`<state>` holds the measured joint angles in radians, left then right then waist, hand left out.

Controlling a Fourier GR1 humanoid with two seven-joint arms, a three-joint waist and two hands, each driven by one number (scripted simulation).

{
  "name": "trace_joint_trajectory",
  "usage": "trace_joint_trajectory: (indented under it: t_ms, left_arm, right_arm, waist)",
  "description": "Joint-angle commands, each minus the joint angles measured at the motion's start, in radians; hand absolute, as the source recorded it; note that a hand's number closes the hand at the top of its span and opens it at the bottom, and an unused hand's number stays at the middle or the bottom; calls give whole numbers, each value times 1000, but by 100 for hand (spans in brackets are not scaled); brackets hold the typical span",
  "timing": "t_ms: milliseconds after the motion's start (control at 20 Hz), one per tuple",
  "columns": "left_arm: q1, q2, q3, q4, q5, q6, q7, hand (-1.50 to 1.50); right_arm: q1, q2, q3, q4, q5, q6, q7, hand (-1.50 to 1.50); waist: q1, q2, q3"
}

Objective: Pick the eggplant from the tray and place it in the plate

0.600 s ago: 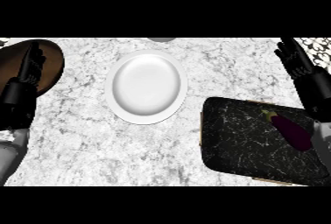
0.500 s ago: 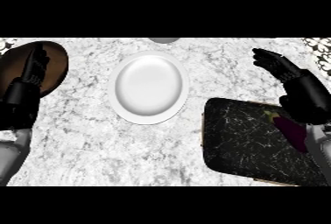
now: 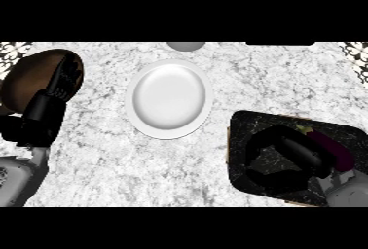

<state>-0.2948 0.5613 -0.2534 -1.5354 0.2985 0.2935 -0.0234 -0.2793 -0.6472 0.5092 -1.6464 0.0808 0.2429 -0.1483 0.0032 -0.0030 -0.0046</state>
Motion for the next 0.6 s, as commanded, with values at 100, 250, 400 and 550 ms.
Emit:
trace_joint_trajectory:
  t_ms: [100,250,400,550]
  left_arm:
    - [8,-6,25,10,34,-54,6,0]
    - [36,0,40,-38,39,-64,15,0]
    - [24,-21,59,23,19,-107,1,0]
    - [-45,-38,78,24,9,-81,51,0]
  right_arm:
    - [228,55,-16,124,-43,-61,-297,-150]
    - [254,-5,-124,213,-126,13,-492,-150]
    - [209,-23,-197,178,-112,41,-502,-150]
    - [172,-86,-238,53,-100,55,-393,-150]
  waist:
    - [-14,6,6]
    - [-4,4,6]
    - [-8,3,5]
    - [-16,2,4]
